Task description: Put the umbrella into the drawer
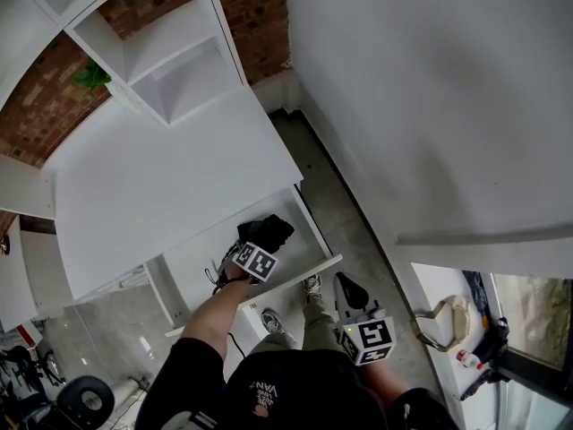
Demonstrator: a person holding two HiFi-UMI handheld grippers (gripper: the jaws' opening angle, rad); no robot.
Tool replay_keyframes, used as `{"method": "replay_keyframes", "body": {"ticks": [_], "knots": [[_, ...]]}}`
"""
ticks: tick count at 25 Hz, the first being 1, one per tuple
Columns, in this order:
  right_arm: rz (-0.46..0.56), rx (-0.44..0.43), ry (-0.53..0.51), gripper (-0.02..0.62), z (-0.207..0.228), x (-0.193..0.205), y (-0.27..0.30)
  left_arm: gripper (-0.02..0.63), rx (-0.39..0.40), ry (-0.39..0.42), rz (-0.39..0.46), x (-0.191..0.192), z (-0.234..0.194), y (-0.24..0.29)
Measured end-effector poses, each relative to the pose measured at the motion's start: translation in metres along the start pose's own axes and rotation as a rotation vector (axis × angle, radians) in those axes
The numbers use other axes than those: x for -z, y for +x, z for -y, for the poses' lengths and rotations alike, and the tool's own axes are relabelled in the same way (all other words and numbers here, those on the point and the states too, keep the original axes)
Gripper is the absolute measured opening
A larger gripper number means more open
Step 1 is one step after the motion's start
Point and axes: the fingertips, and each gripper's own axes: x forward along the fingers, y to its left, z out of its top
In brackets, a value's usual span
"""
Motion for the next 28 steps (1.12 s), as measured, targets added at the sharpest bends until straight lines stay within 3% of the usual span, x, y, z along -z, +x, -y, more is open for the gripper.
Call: {"method": "replay_keyframes", "body": {"ticks": [17,22,28], "knots": [[-0.023,-0.033,0.005,-0.008,-0.002,-0.002,0.016,0.256,0.093,-0.005,-0.041,0.000,-0.003,0.009],[-0.031,-0.037,-0.009,-0.008,-0.007,-0.004,0.017,0.337,0.129,0.027,-0.030,0.002,0.003,0.007],[-0.016,-0.052,-0.015,-0.008,-0.020,-0.008,0.017,0.350,0.146,0.032,-0.011,0.007,0.006,-0.001]]}}
